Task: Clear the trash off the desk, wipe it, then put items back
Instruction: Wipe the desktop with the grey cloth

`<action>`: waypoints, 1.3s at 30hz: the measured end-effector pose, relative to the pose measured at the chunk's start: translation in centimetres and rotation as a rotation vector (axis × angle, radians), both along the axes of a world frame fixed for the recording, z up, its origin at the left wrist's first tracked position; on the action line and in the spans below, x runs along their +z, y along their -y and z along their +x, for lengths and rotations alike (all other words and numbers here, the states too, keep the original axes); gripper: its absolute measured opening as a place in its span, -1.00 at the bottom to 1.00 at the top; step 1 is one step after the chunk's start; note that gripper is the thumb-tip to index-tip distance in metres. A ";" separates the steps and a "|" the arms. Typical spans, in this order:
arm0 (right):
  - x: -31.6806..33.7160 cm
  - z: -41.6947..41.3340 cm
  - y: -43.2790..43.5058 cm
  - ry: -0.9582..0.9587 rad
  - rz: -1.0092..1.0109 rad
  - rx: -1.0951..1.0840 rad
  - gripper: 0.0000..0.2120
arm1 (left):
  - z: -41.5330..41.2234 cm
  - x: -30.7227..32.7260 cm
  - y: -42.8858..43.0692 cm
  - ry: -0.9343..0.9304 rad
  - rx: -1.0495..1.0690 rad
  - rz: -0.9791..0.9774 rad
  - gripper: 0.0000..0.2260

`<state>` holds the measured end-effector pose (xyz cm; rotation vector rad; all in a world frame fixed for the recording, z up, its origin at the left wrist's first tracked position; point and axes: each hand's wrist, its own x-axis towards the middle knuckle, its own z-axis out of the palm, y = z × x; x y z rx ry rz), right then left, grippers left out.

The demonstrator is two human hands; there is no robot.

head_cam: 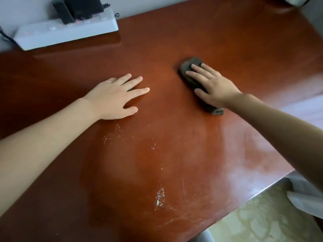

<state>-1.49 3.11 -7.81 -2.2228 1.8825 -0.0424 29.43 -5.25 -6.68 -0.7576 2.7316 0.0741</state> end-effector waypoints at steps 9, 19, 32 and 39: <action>-1.1 7.4 -3.7 0.291 0.027 0.216 -0.47 | 2.4 1.3 2.5 0.004 0.004 -0.201 -0.44; -1.1 6.2 8.7 0.044 -0.006 -0.111 -0.51 | 8.5 0.1 5.4 0.039 0.302 0.045 -0.46; -1.2 10.7 -2.1 0.065 0.089 1.075 -0.51 | 9.4 -0.9 5.6 -0.056 0.286 0.008 -0.40; -0.6 7.1 16.8 -0.036 0.004 0.617 -0.51 | 9.1 -0.6 5.9 -0.027 0.251 -0.020 -0.44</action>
